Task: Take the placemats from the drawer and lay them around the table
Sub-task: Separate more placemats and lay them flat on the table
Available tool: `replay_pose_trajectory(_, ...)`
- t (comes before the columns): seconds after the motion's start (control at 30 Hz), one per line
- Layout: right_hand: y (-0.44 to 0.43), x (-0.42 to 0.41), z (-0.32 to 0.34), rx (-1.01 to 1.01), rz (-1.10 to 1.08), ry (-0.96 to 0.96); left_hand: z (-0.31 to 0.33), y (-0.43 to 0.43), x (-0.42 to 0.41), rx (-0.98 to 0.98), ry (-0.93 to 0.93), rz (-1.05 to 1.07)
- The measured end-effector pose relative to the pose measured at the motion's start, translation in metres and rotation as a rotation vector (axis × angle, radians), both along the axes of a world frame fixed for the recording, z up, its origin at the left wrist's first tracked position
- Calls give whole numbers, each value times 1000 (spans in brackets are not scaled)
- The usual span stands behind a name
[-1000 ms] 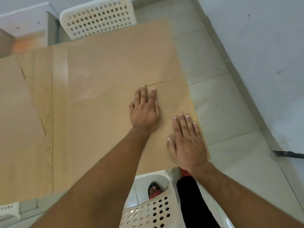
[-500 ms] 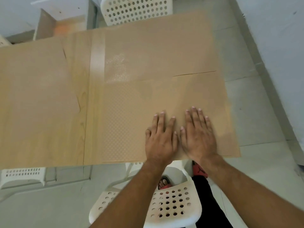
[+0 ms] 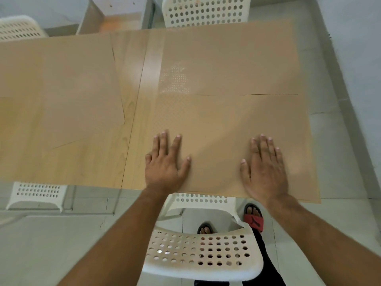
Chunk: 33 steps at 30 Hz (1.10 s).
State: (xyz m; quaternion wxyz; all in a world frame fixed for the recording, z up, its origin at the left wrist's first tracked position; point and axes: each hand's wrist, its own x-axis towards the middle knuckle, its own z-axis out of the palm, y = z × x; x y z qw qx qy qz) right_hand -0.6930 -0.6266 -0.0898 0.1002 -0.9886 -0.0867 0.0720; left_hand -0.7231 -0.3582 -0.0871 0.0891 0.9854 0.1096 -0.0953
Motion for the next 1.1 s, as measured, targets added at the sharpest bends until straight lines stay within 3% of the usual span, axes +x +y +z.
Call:
replay_pose_trajectory(0.2,81,7,14,188,181,-38,0,0,1,-18,2,6)
replay_pose_trajectory(0.33,119,43,5,125,220,25,-2,2,0,-19,1,10)
replay_pose_trajectory(0.73,117,57,-9,44,170,-50,3,25,2,-13,15,-20)
replay_pose_trajectory(0.87,119,57,-11,62,175,-47,9,34,47,-42,4,34)
replay_pose_trajectory(0.93,119,59,-11,88,166,-56,11,24,80,-48,-26,-46)
replay_pose_trajectory(1.0,117,61,-13,201,125,-79,7,3,106,-94,-36,-173)
replay_pose_trajectory(1.1,112,68,-8,639,-109,-116,-4,-32,128,-145,-51,-319)
